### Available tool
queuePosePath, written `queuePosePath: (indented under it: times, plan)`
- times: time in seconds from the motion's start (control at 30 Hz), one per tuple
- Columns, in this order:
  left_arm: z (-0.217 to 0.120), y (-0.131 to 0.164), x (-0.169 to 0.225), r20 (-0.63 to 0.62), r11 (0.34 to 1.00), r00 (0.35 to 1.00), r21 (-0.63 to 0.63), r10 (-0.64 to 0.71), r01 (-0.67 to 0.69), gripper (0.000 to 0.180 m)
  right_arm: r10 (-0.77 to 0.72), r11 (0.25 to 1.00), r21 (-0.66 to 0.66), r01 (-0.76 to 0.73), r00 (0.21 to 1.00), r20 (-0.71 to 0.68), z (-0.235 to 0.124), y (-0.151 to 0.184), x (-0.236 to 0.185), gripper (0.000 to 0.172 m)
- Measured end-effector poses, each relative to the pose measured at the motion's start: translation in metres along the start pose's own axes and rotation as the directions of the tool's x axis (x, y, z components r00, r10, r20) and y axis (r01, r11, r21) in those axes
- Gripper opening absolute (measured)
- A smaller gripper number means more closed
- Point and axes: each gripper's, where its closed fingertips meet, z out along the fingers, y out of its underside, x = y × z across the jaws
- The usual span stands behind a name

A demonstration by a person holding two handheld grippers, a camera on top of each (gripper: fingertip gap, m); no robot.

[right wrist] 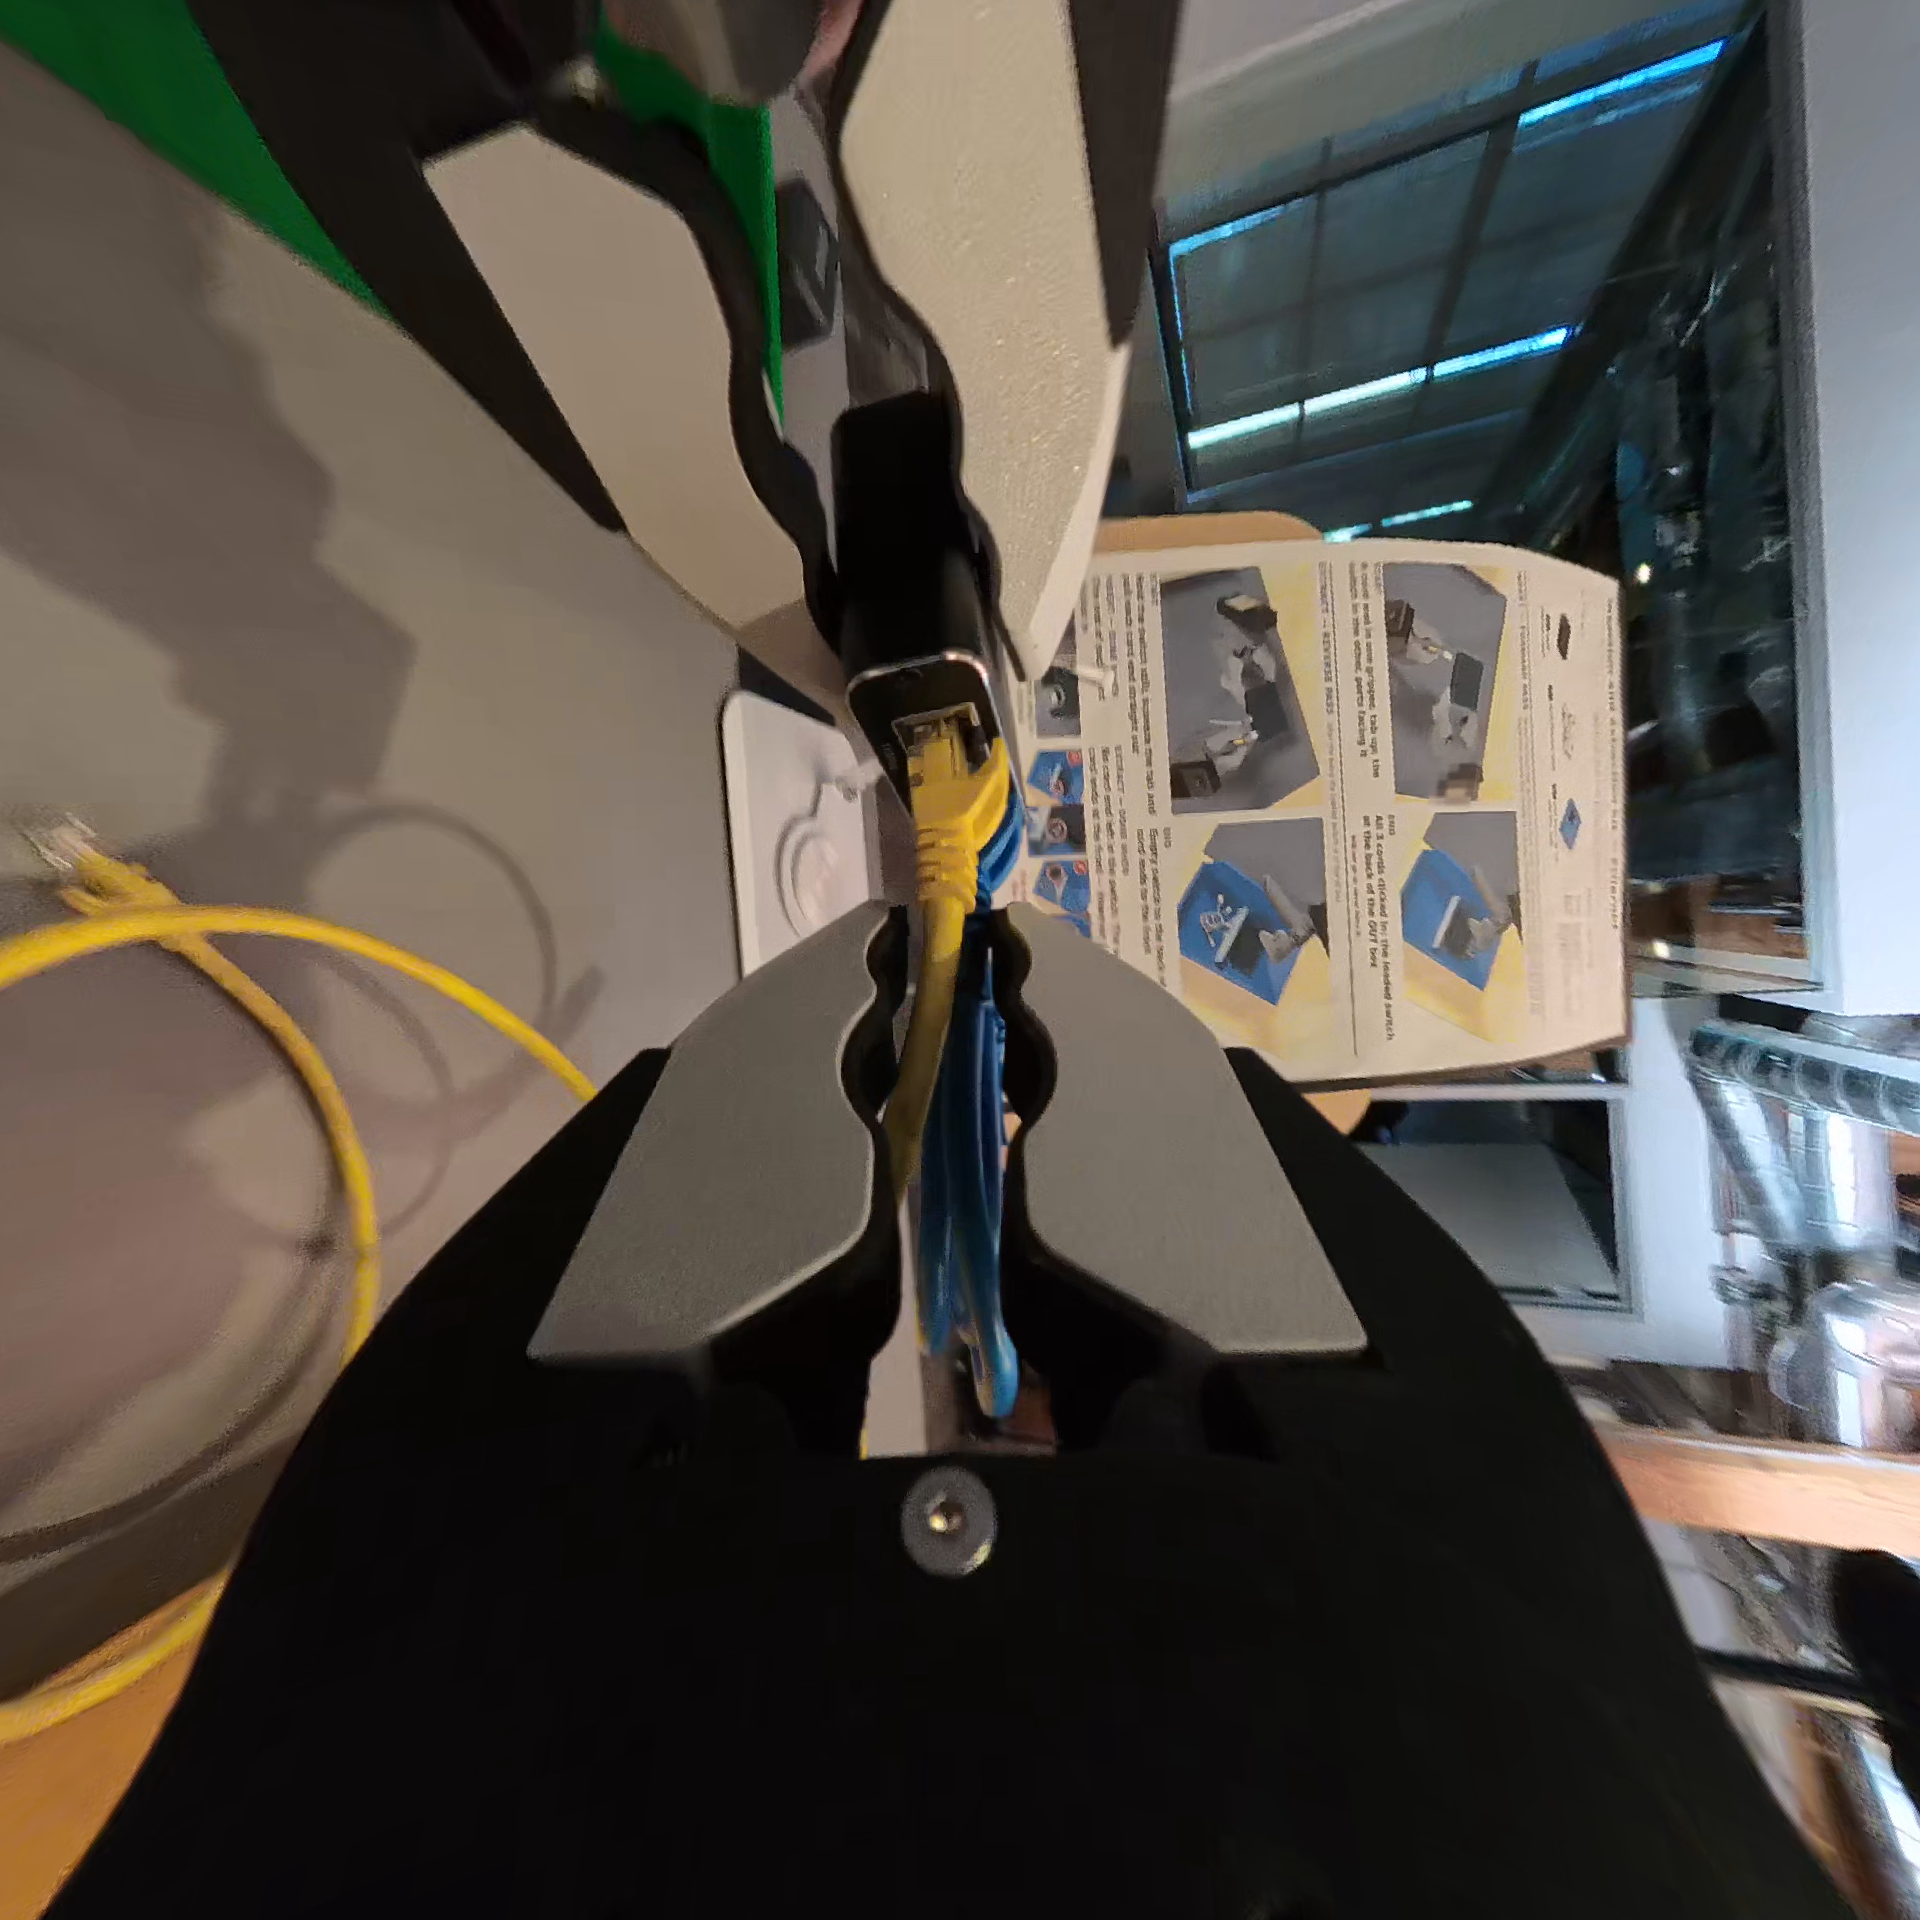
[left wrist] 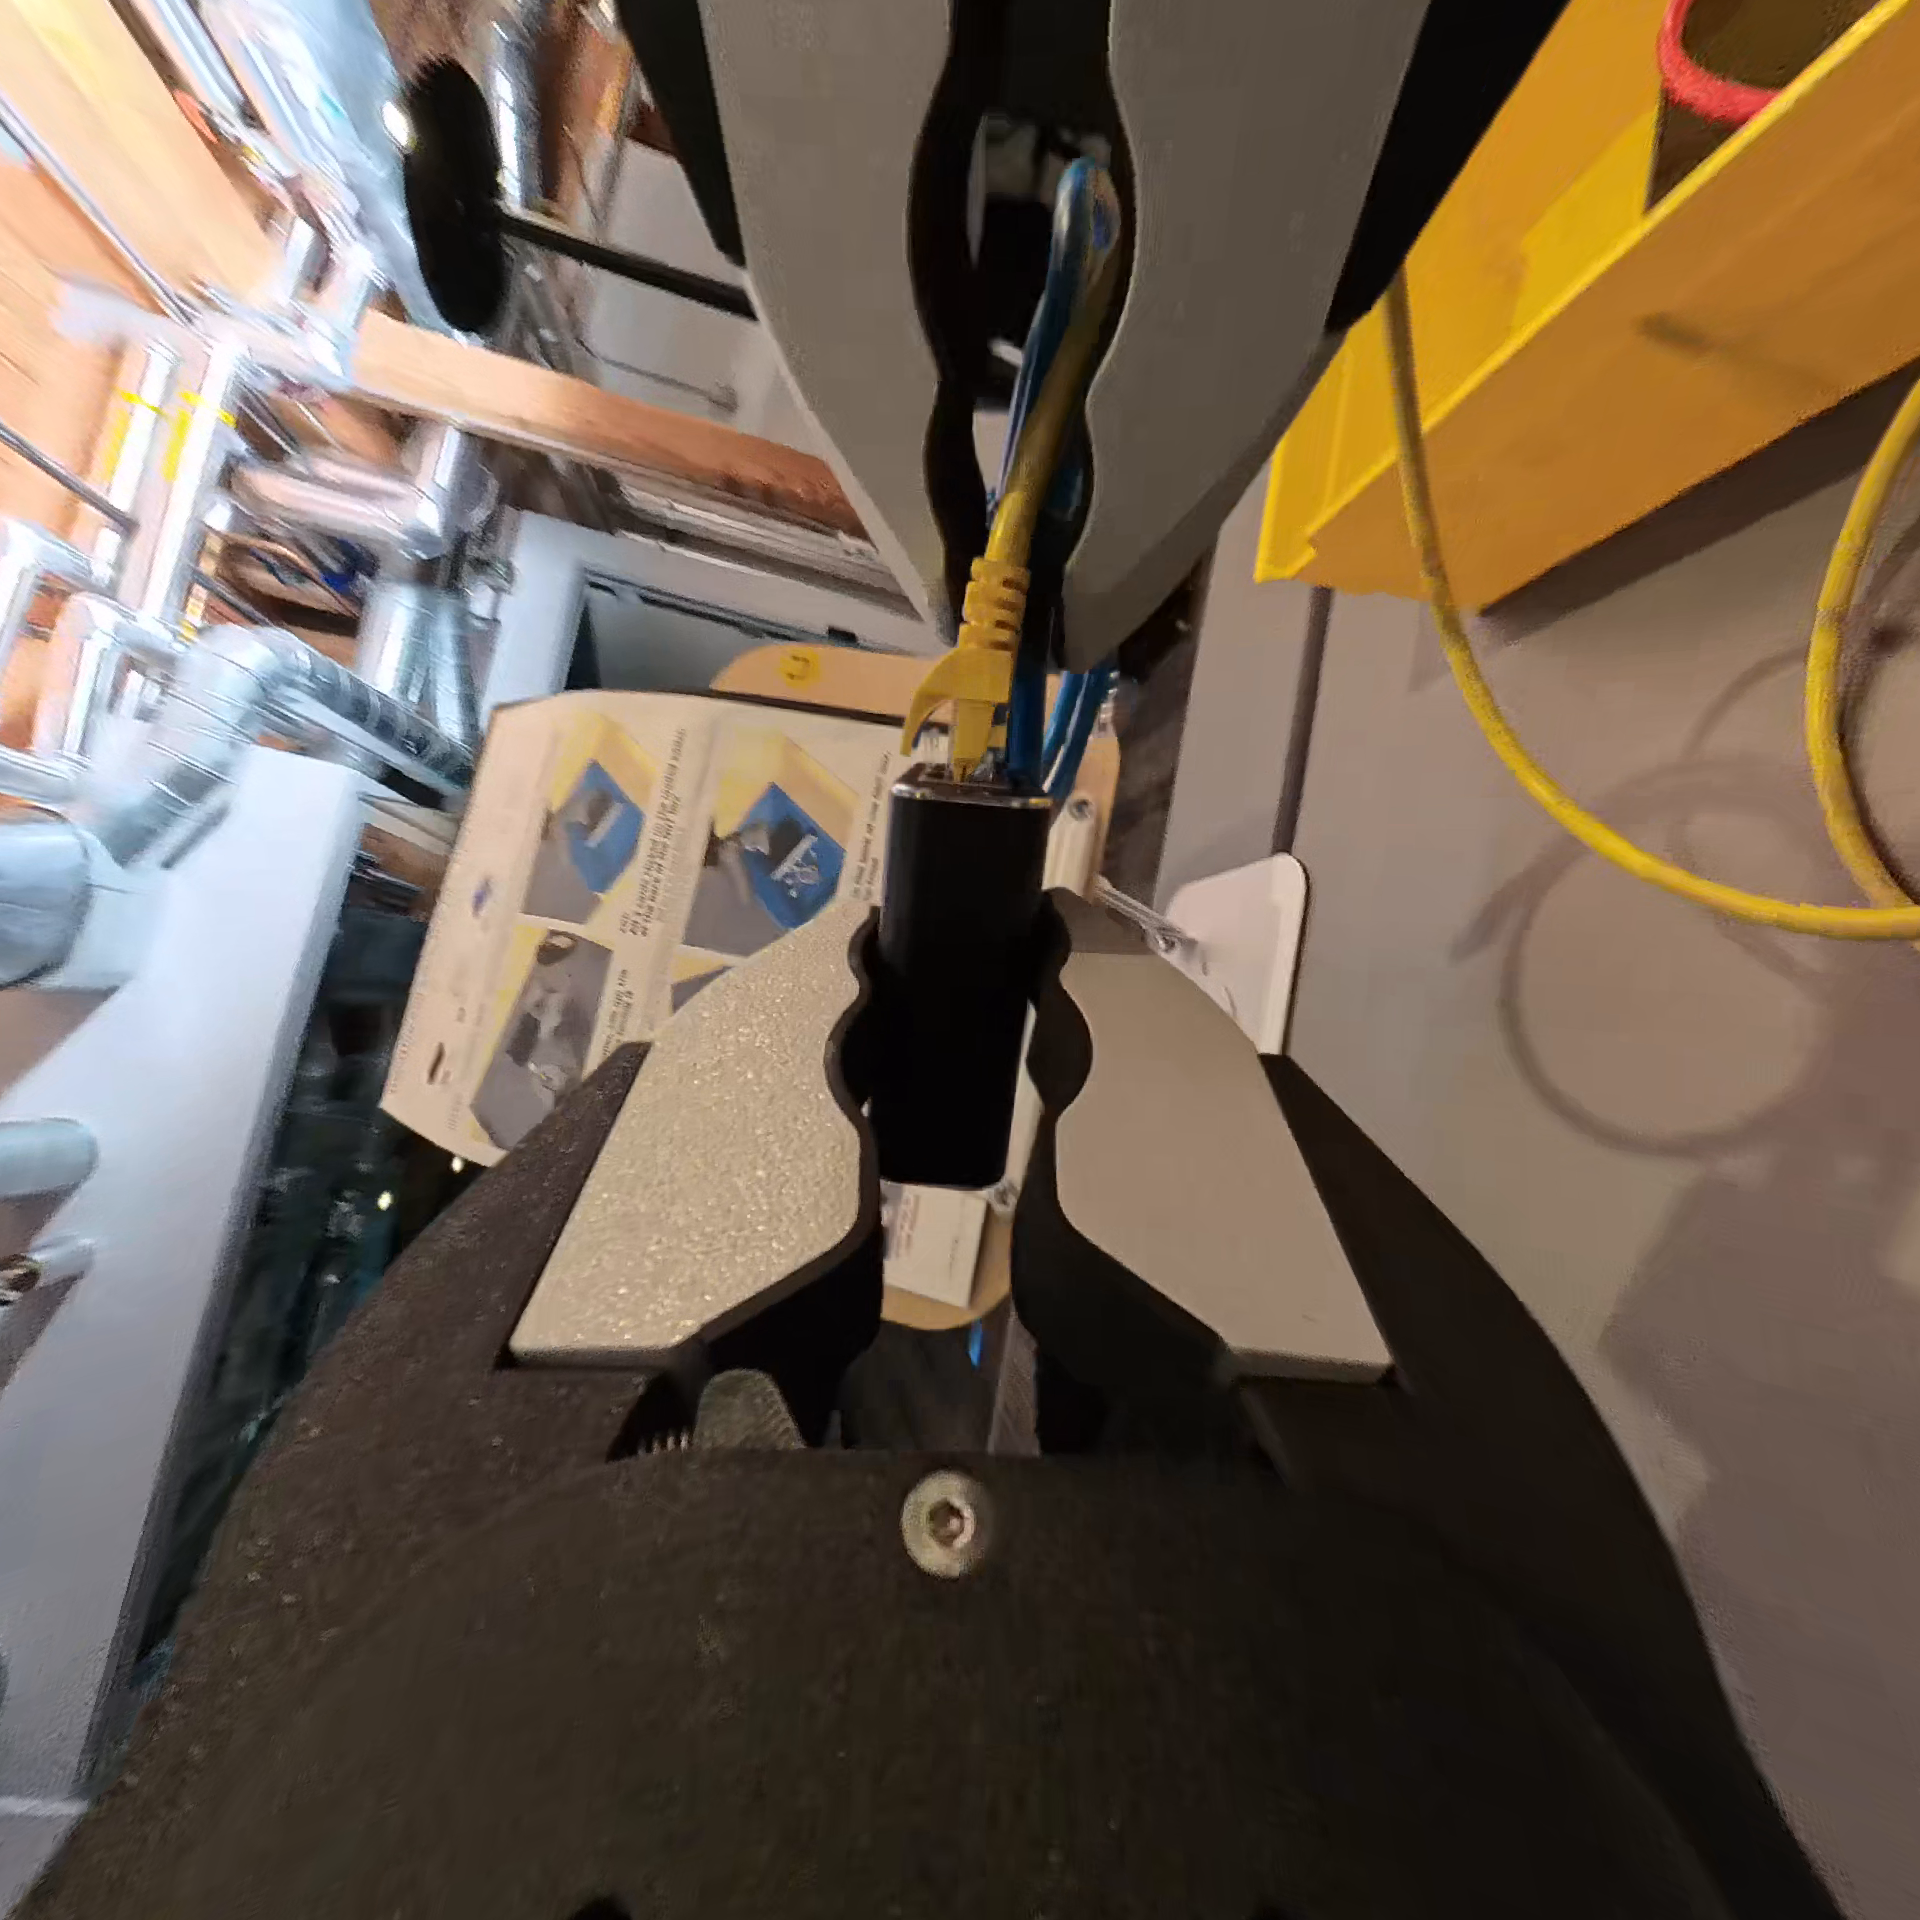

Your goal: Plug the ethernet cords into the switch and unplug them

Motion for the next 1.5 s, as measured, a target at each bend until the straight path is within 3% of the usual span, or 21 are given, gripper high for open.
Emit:
queuePosePath:
  times: [0.17,0.27,0.33,0.4,0.5,0.63,0.87,1.5]
  plan:
    - [-0.014,-0.009,-0.019,0.108,0.993,0.994,0.115,-0.017,0.005,0.025,0.171,0.948,0.244,-0.204,0.974,0.149,-0.043,-0.03,0.008,0.028]
    - [-0.022,-0.013,-0.027,0.134,0.987,0.99,0.156,-0.044,0.023,0.025,0.26,0.822,0.46,-0.336,0.94,0.222,-0.085,-0.044,0.028,0.028]
    - [-0.023,-0.015,-0.028,0.121,0.985,0.991,0.169,-0.062,0.041,0.025,0.304,0.768,0.522,-0.372,0.928,0.215,-0.102,-0.043,0.042,0.029]
    - [-0.023,-0.015,-0.028,0.128,0.987,0.99,0.155,-0.05,0.03,0.024,0.255,0.813,0.503,-0.292,0.956,0.143,-0.104,-0.043,0.041,0.037]
    - [-0.022,-0.015,-0.027,0.117,0.992,0.993,0.124,-0.023,0.009,0.025,0.018,0.911,0.412,-0.003,0.999,-0.032,-0.088,-0.054,0.022,0.041]
    - [-0.025,-0.023,-0.023,0.094,0.989,0.996,0.148,-0.01,-0.004,0.025,-0.155,0.94,0.283,0.192,0.977,-0.148,-0.054,-0.058,0.008,0.041]
    - [-0.024,-0.029,-0.013,0.042,0.984,0.999,0.176,0.006,-0.013,0.025,-0.22,0.949,0.2,0.245,0.966,-0.136,-0.036,-0.047,-0.001,0.032]
    - [-0.019,-0.039,-0.001,0.029,0.983,0.998,0.173,0.054,-0.058,0.025,-0.17,0.96,0.21,0.185,0.982,-0.088,-0.039,-0.04,-0.002,0.015]
